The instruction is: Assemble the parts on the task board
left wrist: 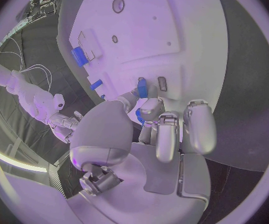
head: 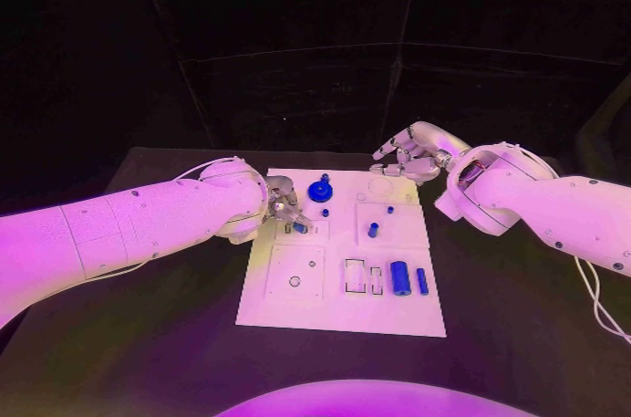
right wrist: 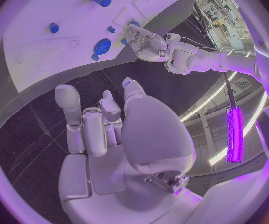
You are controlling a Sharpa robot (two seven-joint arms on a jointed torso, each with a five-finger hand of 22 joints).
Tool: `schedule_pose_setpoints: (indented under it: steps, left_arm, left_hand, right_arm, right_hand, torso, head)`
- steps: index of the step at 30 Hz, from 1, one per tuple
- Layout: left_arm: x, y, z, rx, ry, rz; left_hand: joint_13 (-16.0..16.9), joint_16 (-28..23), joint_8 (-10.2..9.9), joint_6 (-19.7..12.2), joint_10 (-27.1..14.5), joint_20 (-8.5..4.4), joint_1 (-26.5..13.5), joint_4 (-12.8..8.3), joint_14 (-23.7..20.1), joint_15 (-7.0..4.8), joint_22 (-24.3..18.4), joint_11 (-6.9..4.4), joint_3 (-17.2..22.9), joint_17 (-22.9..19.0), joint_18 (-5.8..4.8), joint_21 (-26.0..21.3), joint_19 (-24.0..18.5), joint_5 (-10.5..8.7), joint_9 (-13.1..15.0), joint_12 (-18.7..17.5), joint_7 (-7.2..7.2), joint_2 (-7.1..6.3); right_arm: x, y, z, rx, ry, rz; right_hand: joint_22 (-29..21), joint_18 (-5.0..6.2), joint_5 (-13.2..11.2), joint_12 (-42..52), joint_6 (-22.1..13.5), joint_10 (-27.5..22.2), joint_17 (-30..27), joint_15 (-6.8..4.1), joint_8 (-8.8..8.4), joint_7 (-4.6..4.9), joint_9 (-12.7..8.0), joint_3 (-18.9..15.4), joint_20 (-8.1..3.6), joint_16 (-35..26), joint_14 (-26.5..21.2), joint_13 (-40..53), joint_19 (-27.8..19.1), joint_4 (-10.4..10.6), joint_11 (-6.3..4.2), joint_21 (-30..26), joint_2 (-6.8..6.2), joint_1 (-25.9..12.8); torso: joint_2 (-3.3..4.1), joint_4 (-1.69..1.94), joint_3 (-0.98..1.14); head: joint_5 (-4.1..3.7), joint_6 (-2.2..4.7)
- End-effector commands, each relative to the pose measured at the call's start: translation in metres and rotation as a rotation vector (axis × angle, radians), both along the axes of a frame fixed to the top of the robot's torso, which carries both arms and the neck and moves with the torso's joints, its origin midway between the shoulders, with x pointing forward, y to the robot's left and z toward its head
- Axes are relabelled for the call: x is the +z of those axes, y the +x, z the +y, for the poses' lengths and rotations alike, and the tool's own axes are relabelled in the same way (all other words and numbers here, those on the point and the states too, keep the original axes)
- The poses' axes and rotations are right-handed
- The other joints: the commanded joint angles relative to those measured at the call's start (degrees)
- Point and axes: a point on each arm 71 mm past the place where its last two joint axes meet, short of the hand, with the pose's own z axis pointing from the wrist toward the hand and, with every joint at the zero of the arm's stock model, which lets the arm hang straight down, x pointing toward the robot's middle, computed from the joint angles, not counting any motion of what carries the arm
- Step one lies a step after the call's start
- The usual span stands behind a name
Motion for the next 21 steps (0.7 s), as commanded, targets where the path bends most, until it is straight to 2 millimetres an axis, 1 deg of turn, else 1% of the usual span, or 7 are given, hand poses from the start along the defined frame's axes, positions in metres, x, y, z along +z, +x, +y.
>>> schedule_pose_setpoints:
  steps: [1,6,12,14,21]
  left_arm:
    - [0.0004,-0.0007,-0.0023,-0.003,-0.005,-0.015]
    - [0.0014,-0.0016,-0.0040,-0.003,-0.015,-0.023]
    - [0.0019,-0.0015,-0.0036,0.002,-0.019,-0.031]
    - [0.0020,-0.0015,-0.0037,0.003,-0.020,-0.031]
    - [0.0013,-0.0018,-0.0043,-0.002,-0.013,-0.022]
  left_hand:
    - [0.05,0.18,0.40,0.01,0.46,-0.17,-0.35,-8.36,5.85,0.01,0.05,-0.05,8.53,15.09,-0.59,0.26,0.38,0.12,0.07,0.21,-0.29,0.43]
    - [0.14,0.18,0.42,0.03,0.52,-0.17,-0.40,-8.33,5.85,0.00,0.15,-0.05,8.58,15.09,-0.61,0.32,0.43,0.12,0.09,0.29,-0.30,0.42]
    - [0.20,0.18,0.45,0.05,0.58,-0.17,-0.44,-8.32,5.85,0.00,0.24,-0.06,8.63,15.09,-0.63,0.37,0.47,0.12,0.11,0.35,-0.31,0.39]
    - [0.20,0.18,0.45,0.05,0.58,-0.17,-0.44,-8.32,5.85,0.00,0.24,-0.06,8.63,15.09,-0.63,0.37,0.47,0.12,0.11,0.35,-0.31,0.39]
    - [0.20,0.18,0.45,0.05,0.58,-0.17,-0.44,-8.32,5.85,0.00,0.24,-0.06,8.63,15.09,-0.63,0.37,0.47,0.12,0.11,0.35,-0.31,0.39]
  right_arm:
    - [0.0012,0.0000,0.0015,0.011,0.004,-0.002]
    - [0.0011,0.0001,0.0015,0.010,0.005,-0.002]
    - [0.0010,0.0002,0.0018,0.011,0.005,-0.001]
    - [0.0010,0.0003,0.0020,0.012,0.005,-0.001]
    - [0.0008,0.0006,0.0028,0.013,0.005,0.000]
  right_hand:
    - [-0.05,1.00,0.34,-0.31,0.14,-0.48,1.11,-0.37,0.22,0.07,0.00,-0.32,0.04,-0.17,2.74,-0.07,-0.40,0.07,-0.11,-0.31,0.02,0.49]
    - [-0.05,1.00,0.34,-0.31,0.14,-0.48,1.11,-0.37,0.22,0.07,0.00,-0.32,0.04,-0.17,2.74,-0.07,-0.40,0.07,-0.11,-0.31,0.02,0.49]
    - [-0.05,1.00,0.34,-0.31,0.14,-0.48,1.11,-0.37,0.22,0.07,0.00,-0.32,0.04,-0.17,2.74,-0.07,-0.40,0.07,-0.11,-0.31,0.02,0.49]
    - [-0.05,1.00,0.34,-0.31,0.14,-0.48,1.11,-0.37,0.22,0.07,0.00,-0.32,0.04,-0.17,2.74,-0.07,-0.40,0.07,-0.11,-0.31,0.02,0.49]
    - [-0.05,1.00,0.34,-0.31,0.14,-0.48,1.11,-0.37,0.22,0.07,0.00,-0.32,0.04,-0.17,2.74,-0.07,-0.40,0.07,-0.11,-0.31,0.02,0.49]
  torso:
    - [0.02,-0.03,-0.01]
    - [-0.04,0.01,-0.03]
    - [0.01,0.03,-0.01]
    - [0.01,0.03,-0.04]
    - [0.04,-0.03,-0.04]
  head:
    - [-0.02,-0.03]
    - [-0.08,-0.07]
    - [-0.09,-0.03]
    - [-0.09,-0.03]
    - [-0.05,-0.17]
